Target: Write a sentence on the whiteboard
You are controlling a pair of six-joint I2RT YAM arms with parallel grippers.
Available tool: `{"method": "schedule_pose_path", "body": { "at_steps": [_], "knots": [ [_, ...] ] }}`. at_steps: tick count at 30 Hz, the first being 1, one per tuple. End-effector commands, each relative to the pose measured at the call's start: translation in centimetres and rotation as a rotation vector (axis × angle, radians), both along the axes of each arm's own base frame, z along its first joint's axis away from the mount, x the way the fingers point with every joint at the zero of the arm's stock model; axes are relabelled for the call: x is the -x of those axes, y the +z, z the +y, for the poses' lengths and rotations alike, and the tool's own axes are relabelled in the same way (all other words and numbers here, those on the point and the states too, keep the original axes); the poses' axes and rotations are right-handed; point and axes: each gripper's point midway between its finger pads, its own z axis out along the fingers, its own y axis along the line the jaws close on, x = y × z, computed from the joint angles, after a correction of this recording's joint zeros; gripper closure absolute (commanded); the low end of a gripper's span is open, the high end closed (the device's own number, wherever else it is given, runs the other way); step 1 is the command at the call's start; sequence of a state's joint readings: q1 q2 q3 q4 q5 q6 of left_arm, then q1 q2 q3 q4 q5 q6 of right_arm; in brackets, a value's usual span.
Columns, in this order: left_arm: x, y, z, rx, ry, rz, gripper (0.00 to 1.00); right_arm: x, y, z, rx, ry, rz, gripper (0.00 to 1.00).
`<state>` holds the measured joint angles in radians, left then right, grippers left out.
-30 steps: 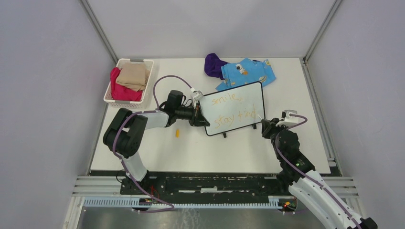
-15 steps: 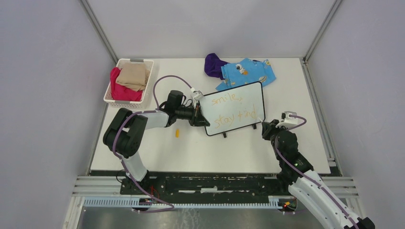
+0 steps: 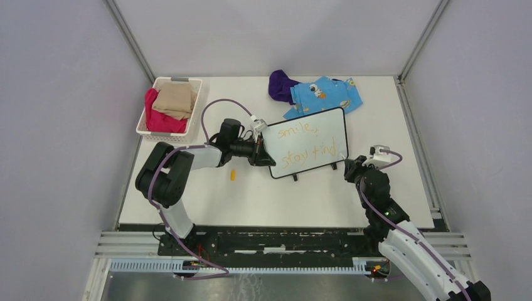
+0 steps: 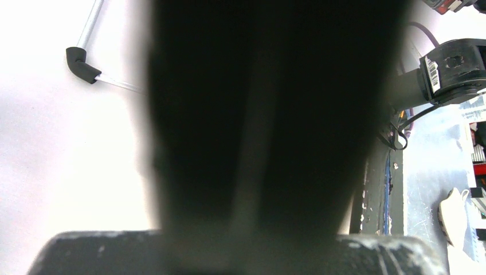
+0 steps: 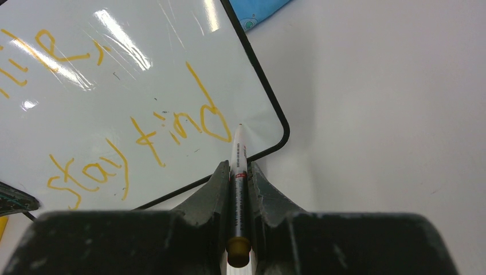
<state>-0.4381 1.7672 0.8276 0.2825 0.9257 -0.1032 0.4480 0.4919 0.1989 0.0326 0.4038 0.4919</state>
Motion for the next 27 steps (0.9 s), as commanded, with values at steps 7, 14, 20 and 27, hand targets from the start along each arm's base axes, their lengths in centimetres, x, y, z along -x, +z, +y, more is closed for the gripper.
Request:
{"method": "schedule_pose_path", "body": {
  "at_steps": [7,14,20,27],
  "knots": [
    [0.8,-5.7,2.0,-0.204,0.065,0.072,0.98,-1.1,2.2,-0.1,-0.035,-0.024,-0.071,1.0],
    [0.9,-5.9,2.0,-0.207,0.065,0.075,0.98,-1.4,2.1,-0.1,-0.032,-0.023,-0.071,1.0],
    [0.9,-5.9,2.0,-0.208,0.066,0.075,0.98,-1.6,1.9,-0.2,-0.026,-0.026,-0.065,1.0],
    [0.9,-5.9,2.0,-0.207,0.065,0.076,0.98,-1.5,1.0,-0.1,-0.021,-0.015,-0.045,1.0]
  ]
}}
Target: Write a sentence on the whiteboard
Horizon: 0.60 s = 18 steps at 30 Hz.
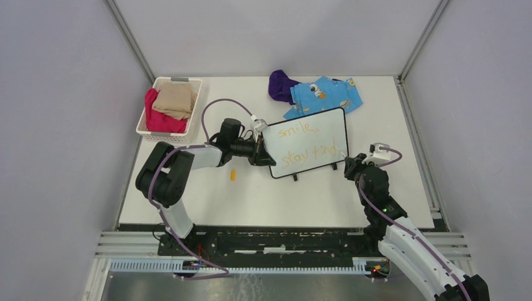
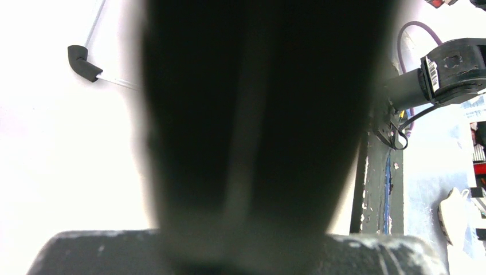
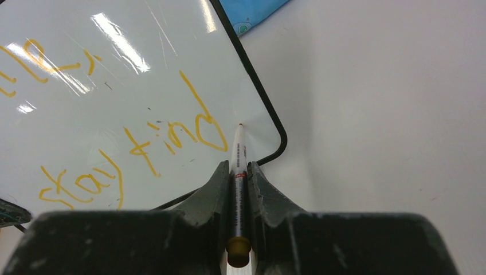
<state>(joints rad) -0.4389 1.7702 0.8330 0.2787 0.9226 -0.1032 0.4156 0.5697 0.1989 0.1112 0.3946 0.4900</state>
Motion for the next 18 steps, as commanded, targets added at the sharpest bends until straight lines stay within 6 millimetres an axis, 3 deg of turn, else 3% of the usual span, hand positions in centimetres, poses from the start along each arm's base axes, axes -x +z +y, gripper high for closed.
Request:
{"method": "schedule_pose_path", "body": {
  "at_steps": [1,18],
  "knots": [
    [1.0,-5.9,2.1,-0.206,0.064,0.076,0.98,-0.5,1.1,0.3,-0.019,0.008,-0.042,1.0],
    [1.0,-6.0,2.0,-0.208,0.065,0.081,0.98,0.1,-0.7,-0.4,0.013,0.0,0.004,1.0]
  ]
}}
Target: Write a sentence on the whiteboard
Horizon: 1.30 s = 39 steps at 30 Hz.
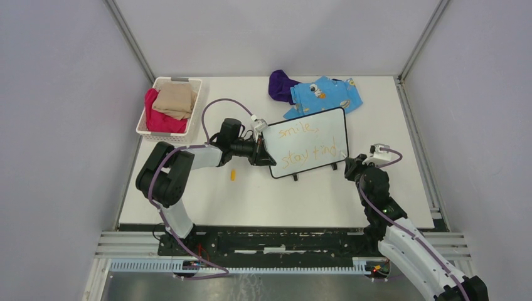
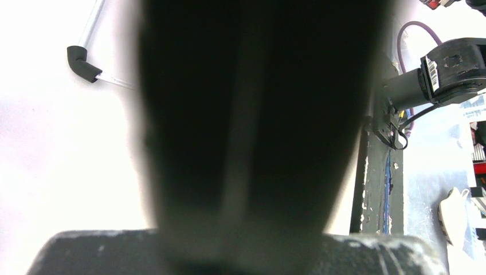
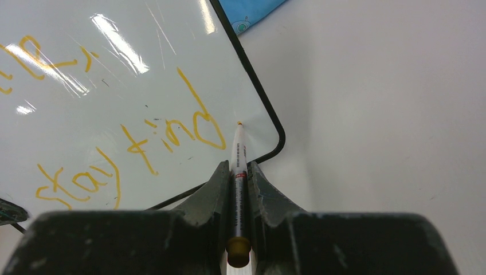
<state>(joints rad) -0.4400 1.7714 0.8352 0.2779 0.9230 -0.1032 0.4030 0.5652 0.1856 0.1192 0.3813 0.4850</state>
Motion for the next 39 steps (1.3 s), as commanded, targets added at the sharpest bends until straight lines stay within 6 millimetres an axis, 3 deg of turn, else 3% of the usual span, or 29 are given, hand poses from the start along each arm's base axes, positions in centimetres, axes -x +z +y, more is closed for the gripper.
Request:
{"method": "schedule_pose_path", "body": {
  "at_steps": [1,10,21,26,34,39],
  "knots": [
    [1.0,-6.0,2.1,-0.208,0.067,0.08,0.98,0.1,-0.5,-0.2,0.014,0.0,0.004,1.0],
    [0.9,-6.0,2.1,-0.209,0.072,0.081,0.98,0.2,0.3,-0.3,0.01,0.0,-0.003,1.0],
    [0.5,-5.8,2.2,-0.222,0.092,0.075,0.98,0.1,7.8,0.6,-0.055,0.044,-0.135,1.0],
    [0.4,-5.5,2.1,-0.221,0.094,0.075,0.97,0.9,9.9,1.0,-0.062,0.085,-0.163,1.0],
    [-0.2,-4.6,2.3,-0.225,0.126,0.043,0.69,1.6,11.7,1.7,-0.027,0.155,-0.188,1.0],
    [-1.0,-3.5,2.7,-0.236,0.171,0.004,0.51,1.7,12.5,3.6,0.0,0.273,-0.215,1.0]
  ]
}}
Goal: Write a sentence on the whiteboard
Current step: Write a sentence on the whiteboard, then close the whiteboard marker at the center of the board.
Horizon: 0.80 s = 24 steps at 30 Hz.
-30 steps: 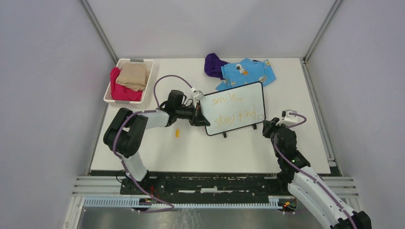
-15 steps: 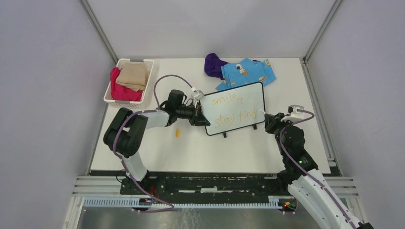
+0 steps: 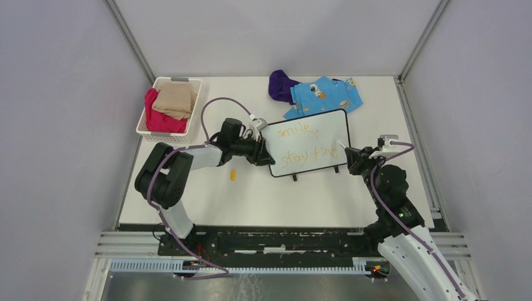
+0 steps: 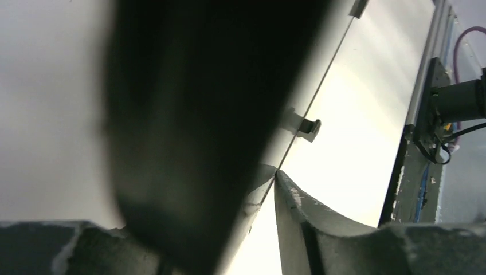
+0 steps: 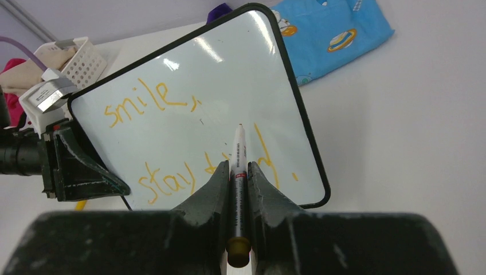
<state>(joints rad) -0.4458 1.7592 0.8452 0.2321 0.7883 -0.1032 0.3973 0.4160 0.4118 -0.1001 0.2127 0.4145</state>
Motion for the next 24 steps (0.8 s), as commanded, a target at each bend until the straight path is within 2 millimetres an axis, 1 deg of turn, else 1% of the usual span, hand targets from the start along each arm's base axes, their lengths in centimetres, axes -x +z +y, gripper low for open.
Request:
{"method": "schedule_pose_path", "body": {
  "at_steps": [1,3,8,15,20,22,24],
  "knots": [
    [0.3,-2.3,2.1,-0.15,0.085,0.011,0.43,0.3,3.5,1.8,0.023,0.118,-0.095,1.0],
    [0.1,-1.7,2.3,-0.153,0.106,-0.01,0.37,0.6,4.5,2.3,0.027,0.157,-0.135,1.0],
    [-0.3,-0.5,2.8,-0.156,0.142,-0.051,0.28,1.4,6.3,3.9,0.029,0.254,-0.194,1.0],
    [-0.5,1.5,3.1,-0.142,0.173,-0.097,0.24,2.0,7.2,4.4,0.039,0.29,-0.218,1.0],
    [-1.0,3.6,3.6,-0.126,0.224,-0.144,0.22,2.5,8.4,4.8,0.046,0.324,-0.248,1.0],
    [-1.7,4.8,4.4,-0.131,0.287,-0.178,0.21,2.9,9.1,5.1,0.053,0.349,-0.267,1.0],
    [-3.2,6.8,6.6,-0.172,0.442,-0.245,0.2,3.2,9.8,5.3,0.058,0.366,-0.286,1.0]
  ]
}}
